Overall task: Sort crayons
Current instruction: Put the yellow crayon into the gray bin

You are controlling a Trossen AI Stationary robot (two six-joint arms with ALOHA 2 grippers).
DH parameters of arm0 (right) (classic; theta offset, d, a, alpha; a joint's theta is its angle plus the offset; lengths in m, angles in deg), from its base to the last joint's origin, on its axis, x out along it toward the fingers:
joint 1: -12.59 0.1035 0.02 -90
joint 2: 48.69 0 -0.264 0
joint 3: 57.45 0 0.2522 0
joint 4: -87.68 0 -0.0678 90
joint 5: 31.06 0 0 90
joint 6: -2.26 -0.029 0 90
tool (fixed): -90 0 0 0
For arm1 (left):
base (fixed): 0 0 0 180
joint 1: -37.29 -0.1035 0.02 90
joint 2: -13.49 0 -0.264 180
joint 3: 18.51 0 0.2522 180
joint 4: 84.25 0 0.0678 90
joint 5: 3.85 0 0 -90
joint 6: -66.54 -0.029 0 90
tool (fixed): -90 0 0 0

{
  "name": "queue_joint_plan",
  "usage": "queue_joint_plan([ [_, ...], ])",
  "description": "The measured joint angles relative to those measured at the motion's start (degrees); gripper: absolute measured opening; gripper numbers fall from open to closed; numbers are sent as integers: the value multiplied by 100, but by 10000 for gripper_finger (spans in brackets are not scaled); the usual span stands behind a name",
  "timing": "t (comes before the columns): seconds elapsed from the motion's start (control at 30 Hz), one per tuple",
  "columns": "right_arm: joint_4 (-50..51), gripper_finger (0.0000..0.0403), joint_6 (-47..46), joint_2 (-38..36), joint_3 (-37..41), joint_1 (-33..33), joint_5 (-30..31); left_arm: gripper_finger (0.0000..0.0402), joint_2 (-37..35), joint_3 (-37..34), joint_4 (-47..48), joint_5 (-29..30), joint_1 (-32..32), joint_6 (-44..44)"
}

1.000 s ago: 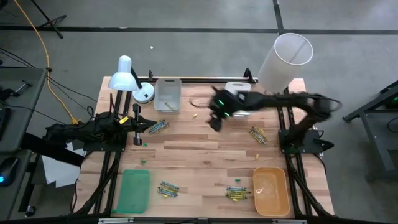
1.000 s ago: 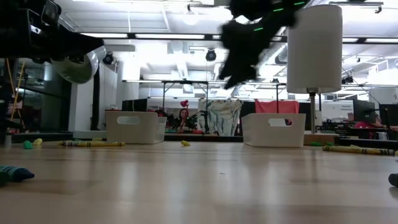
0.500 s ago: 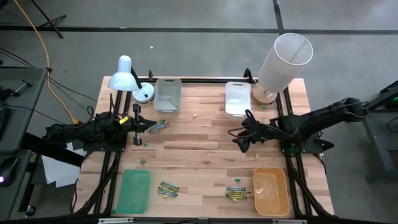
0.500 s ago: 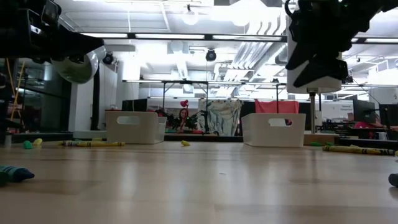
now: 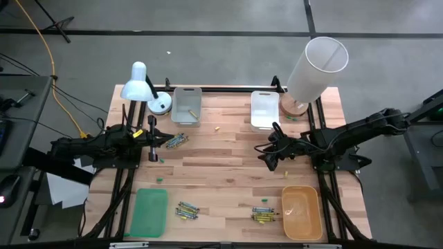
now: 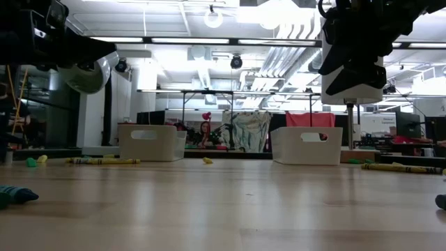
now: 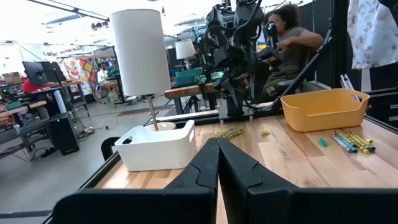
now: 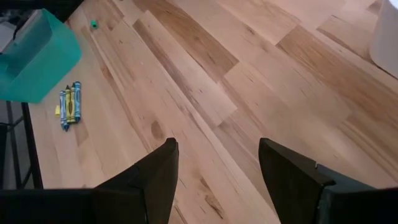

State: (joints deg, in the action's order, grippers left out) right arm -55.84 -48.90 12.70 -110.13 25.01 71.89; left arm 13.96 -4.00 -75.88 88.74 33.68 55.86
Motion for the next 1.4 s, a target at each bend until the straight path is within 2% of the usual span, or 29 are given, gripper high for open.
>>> queue_joint_plan([
  [0.5,-117,215,-302,2,0,-4,-203,0,-1,2,-136,-2,0,-293],
  [0.7,-210,215,-304,4,0,-4,-201,0,-1,2,-181,-1,0,134],
  [0.9,-210,215,-327,4,0,-4,-201,0,-2,2,-186,-2,0,1009],
  [1.2,-205,215,-402,4,0,-4,-201,0,-1,2,-223,-2,1,3760],
  [1.4,-205,215,-391,4,0,-4,-199,0,-1,2,-222,-2,0,4105],
])
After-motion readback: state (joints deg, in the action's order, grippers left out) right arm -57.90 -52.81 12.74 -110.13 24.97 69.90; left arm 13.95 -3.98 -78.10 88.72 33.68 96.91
